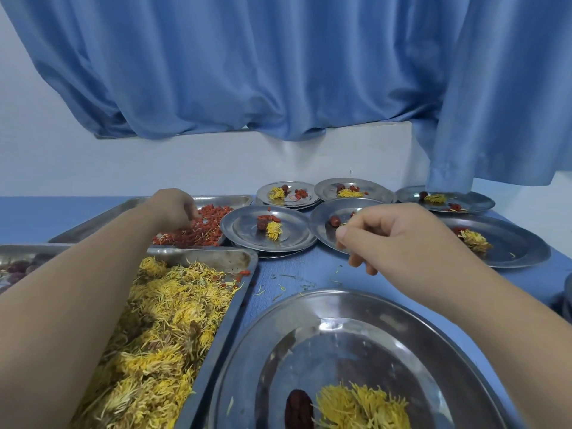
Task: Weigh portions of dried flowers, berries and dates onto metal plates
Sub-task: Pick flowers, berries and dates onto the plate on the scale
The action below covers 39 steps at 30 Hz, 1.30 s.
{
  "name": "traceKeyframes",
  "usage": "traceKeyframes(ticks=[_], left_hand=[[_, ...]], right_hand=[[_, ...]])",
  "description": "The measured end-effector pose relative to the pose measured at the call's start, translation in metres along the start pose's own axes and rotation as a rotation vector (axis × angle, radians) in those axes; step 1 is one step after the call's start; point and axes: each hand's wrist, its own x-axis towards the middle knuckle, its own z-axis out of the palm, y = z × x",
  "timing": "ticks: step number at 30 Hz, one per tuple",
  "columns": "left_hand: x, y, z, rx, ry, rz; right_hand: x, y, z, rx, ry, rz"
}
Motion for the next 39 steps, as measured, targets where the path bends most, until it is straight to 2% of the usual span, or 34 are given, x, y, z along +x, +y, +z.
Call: traceKeyframes(ticks=[8,21,28,33,39], left_hand=[[-0.003,0.001,-0.001,0.043,-0.006,0.039],[-0.011,0.002,-0.006,-0.109,-0.019,-0.02],[-0.051,0.032,-0.037,-0.265,-0.065,0.125],[-0.114,0.074,-0.055,-0.517,-0.235,0.274],[-0.18,0.121,-0.038,-0.584,-0.484,0.425]], right_hand=[[0.0,0.0,0.0,-0.012,-0.007,0.001],[-0.001,-0.003,-0.001,0.014,0.016,-0.018],[-0.002,-0.011,-0.012,0.023,0.049,-0.037],[-0.005,-0.021,-0.023,0.037,0.09,-0.051],[-0.019,-0.048,-0.034,0.008,0.157,-0.151]])
